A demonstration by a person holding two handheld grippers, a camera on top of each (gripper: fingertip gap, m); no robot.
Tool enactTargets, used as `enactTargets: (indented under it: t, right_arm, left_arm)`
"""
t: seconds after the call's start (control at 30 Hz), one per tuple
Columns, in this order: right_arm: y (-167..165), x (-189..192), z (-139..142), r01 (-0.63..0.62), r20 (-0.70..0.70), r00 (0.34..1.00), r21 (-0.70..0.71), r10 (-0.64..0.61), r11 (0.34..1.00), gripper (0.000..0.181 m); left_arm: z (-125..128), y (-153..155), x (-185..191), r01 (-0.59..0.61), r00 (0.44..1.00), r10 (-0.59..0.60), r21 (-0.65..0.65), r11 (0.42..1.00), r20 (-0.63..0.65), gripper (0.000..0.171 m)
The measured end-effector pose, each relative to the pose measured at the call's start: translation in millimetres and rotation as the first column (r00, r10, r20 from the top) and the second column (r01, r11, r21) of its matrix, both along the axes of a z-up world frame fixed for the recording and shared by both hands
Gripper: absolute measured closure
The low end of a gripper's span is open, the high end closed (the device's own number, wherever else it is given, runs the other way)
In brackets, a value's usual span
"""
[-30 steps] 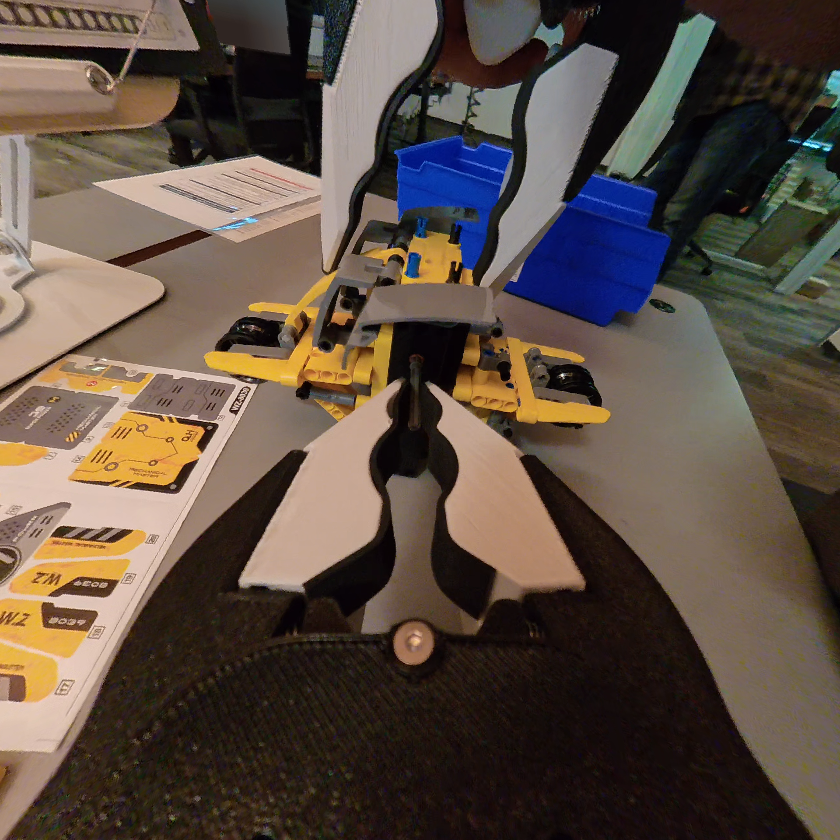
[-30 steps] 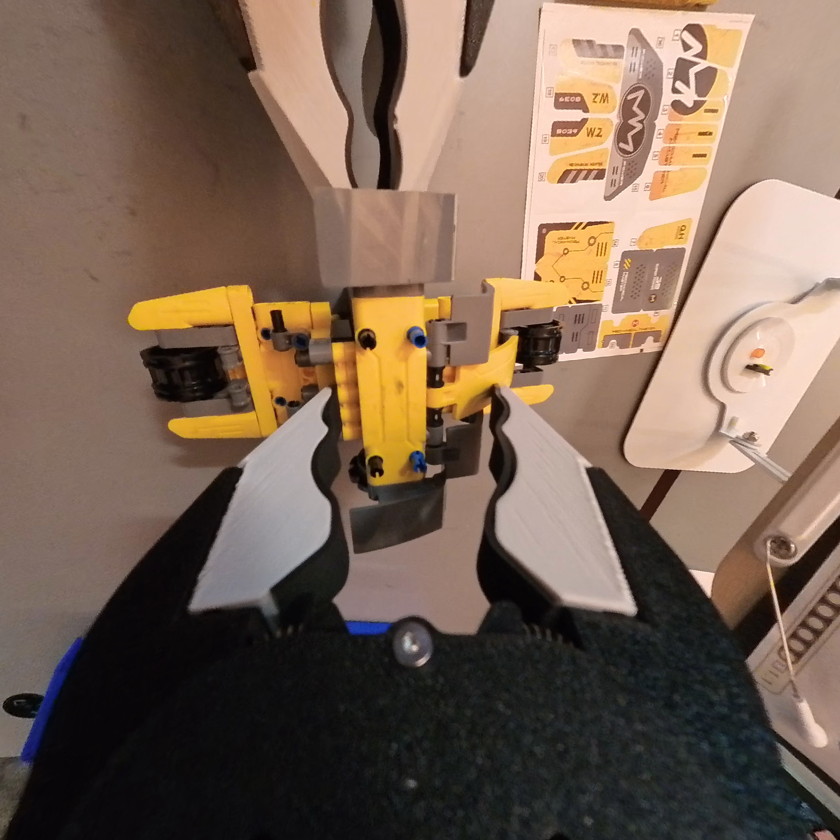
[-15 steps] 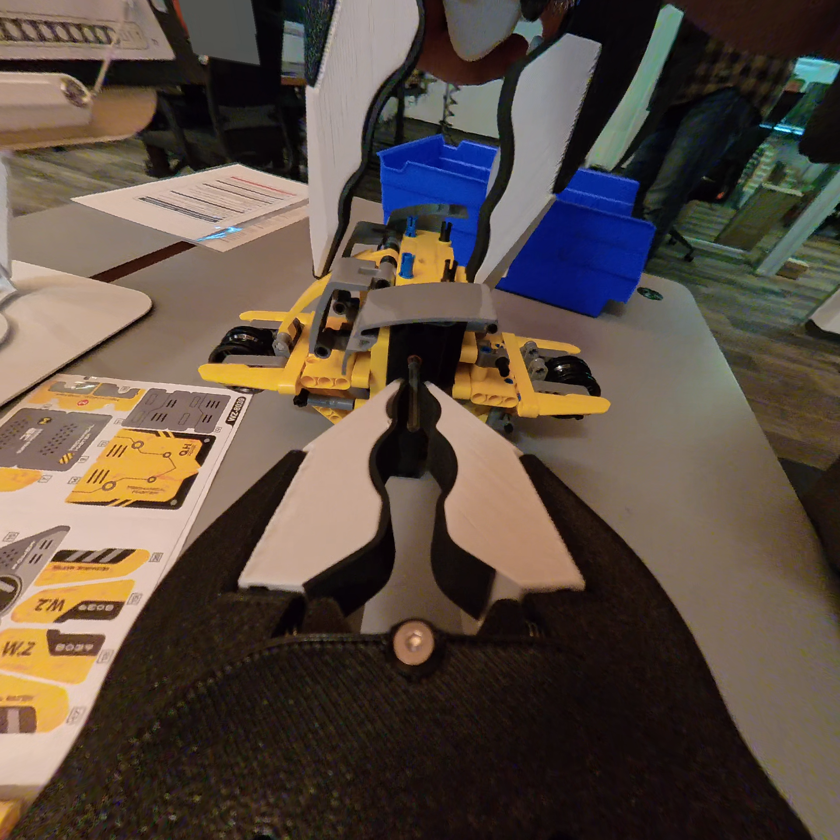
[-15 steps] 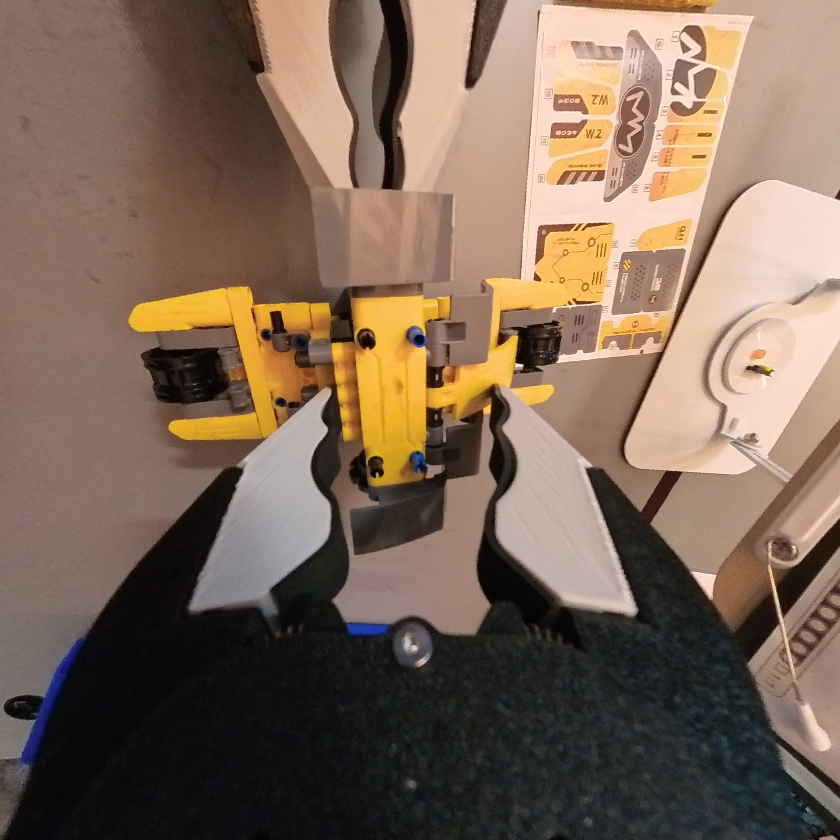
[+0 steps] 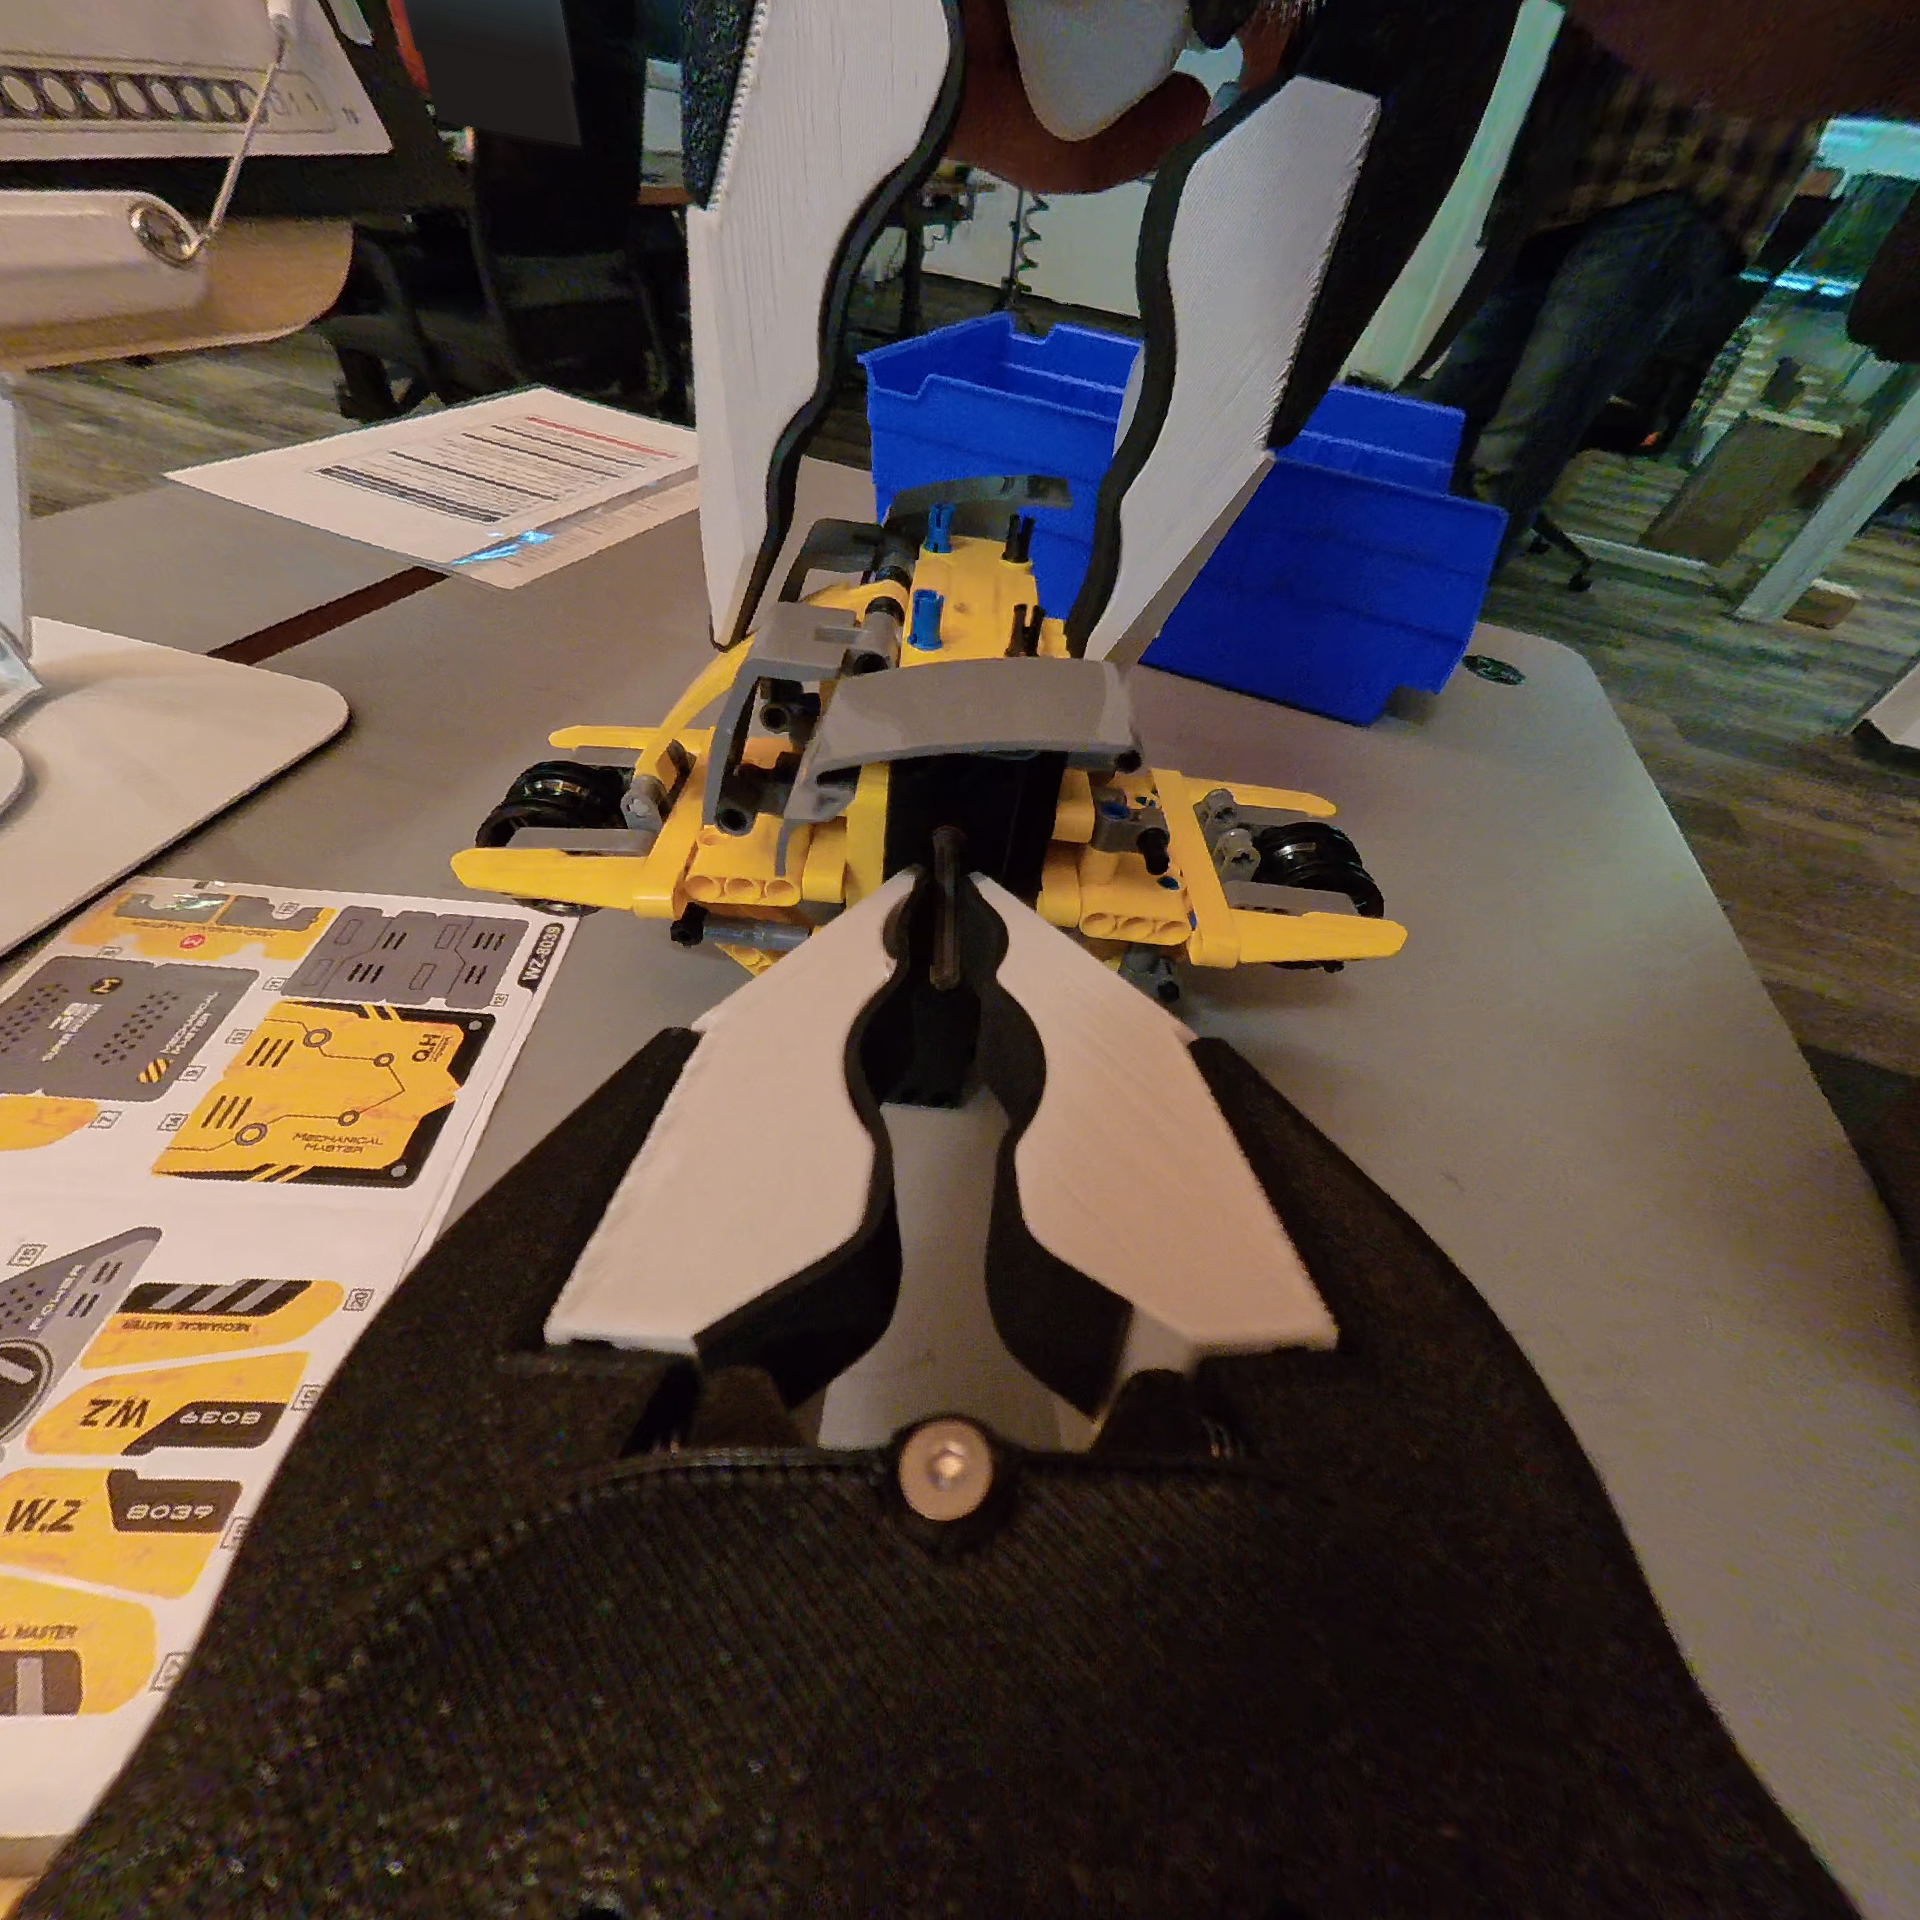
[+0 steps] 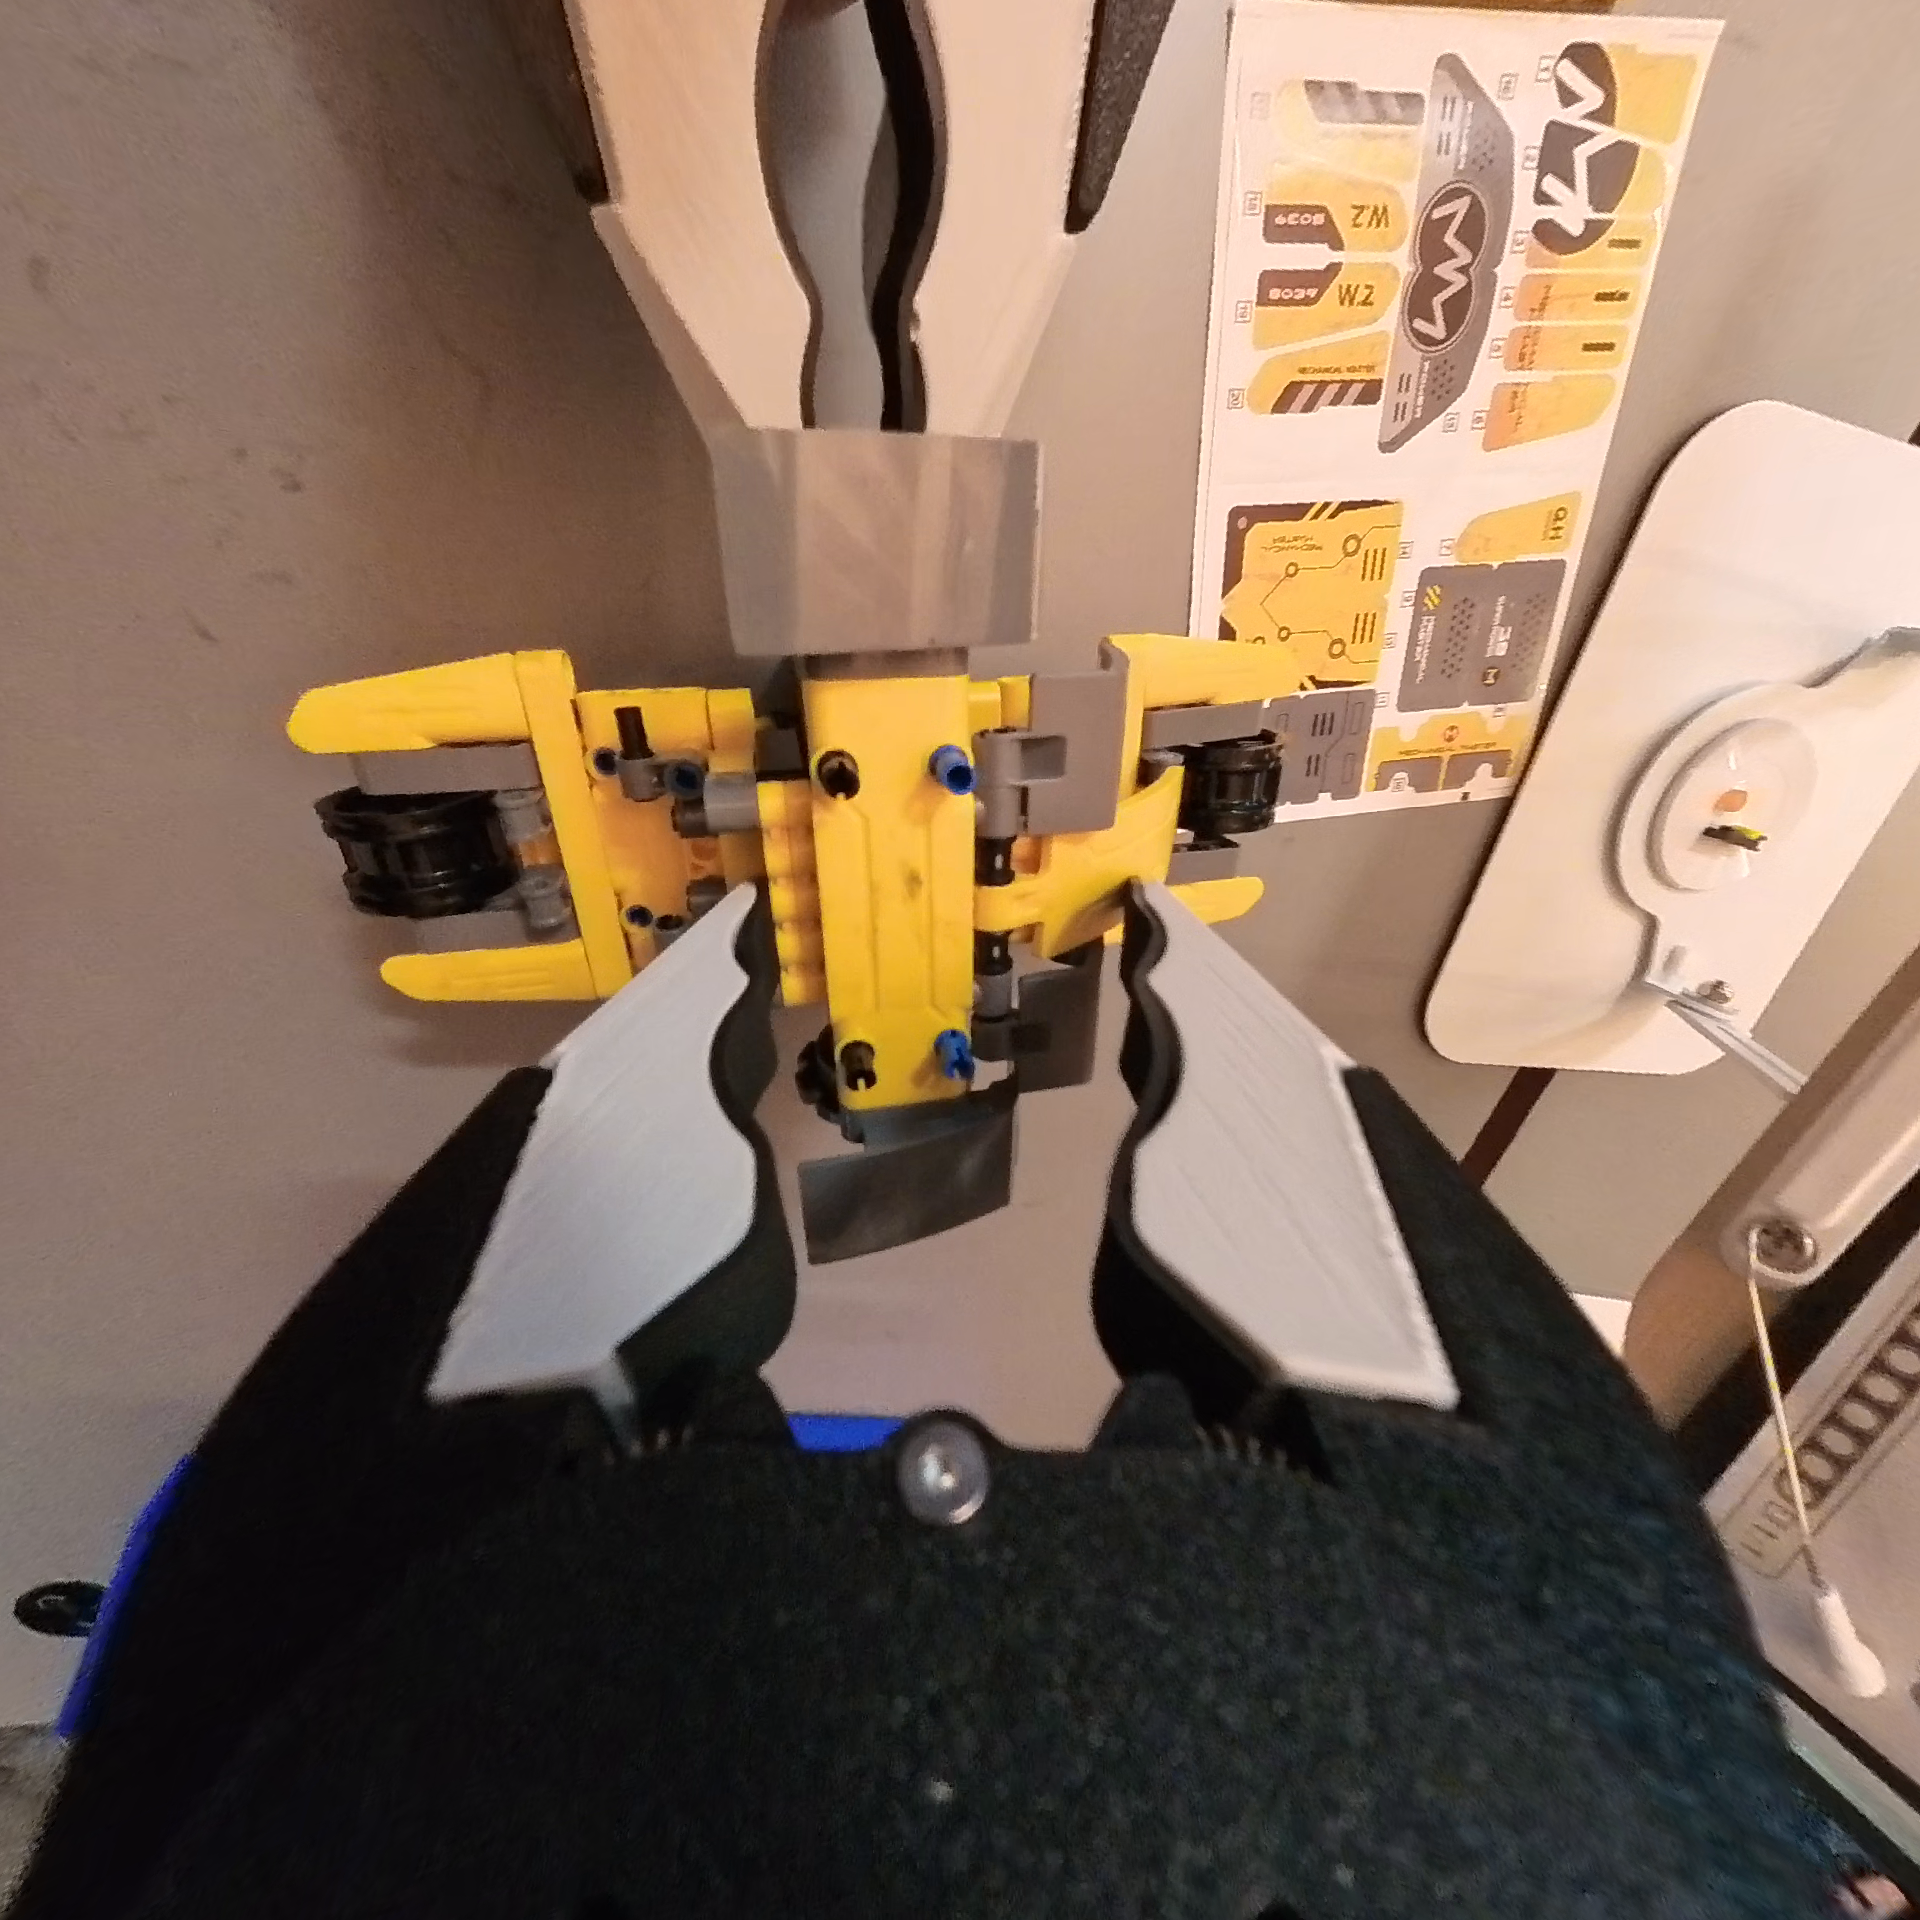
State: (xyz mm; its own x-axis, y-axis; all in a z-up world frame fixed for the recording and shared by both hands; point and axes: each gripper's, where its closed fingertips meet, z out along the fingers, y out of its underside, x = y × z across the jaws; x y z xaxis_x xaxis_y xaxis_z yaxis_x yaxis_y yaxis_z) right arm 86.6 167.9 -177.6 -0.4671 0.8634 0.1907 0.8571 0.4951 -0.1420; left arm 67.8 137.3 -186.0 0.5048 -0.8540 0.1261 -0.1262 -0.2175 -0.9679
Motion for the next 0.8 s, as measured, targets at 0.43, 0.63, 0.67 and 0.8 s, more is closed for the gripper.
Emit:
enactTargets:
  t: [0.43, 0.63, 0.67, 0.8]
  right_arm:
    - [-6.5, -3.8, 8.9, 0.041, -0.057, 0.998, 0.04, -0.038, 0.998, 0.114]
    - [-17.3, -3.9, 33.5, 0.099, -0.123, 0.989, 0.097, -0.086, 0.99, 0.109]
    - [-20.1, -3.5, 39.3, 0.124, -0.159, 0.982, 0.103, -0.107, 0.987, 0.108]
    - [-42.7, -3.0, 57.8, 0.289, -0.418, 0.872, 0.023, -0.253, 0.957, 0.108]
  left_arm:
    - [0.0, -1.1, -6.8, -0.046, 0.998, 0.047, 0.049, 0.998, -0.031, 0.14]
    - [-1.5, -9.3, -15.8, -0.039, 0.998, 0.041, 0.04, 0.998, -0.039, 0.138]
    - [-0.3, -10.3, -17.9, -0.04, 0.999, 0.041, 0.039, 0.998, -0.028, 0.137]
    - [3.7, -11.4, -21.4, -0.038, 0.999, 0.038, 0.031, 0.999, 0.011, 0.136]
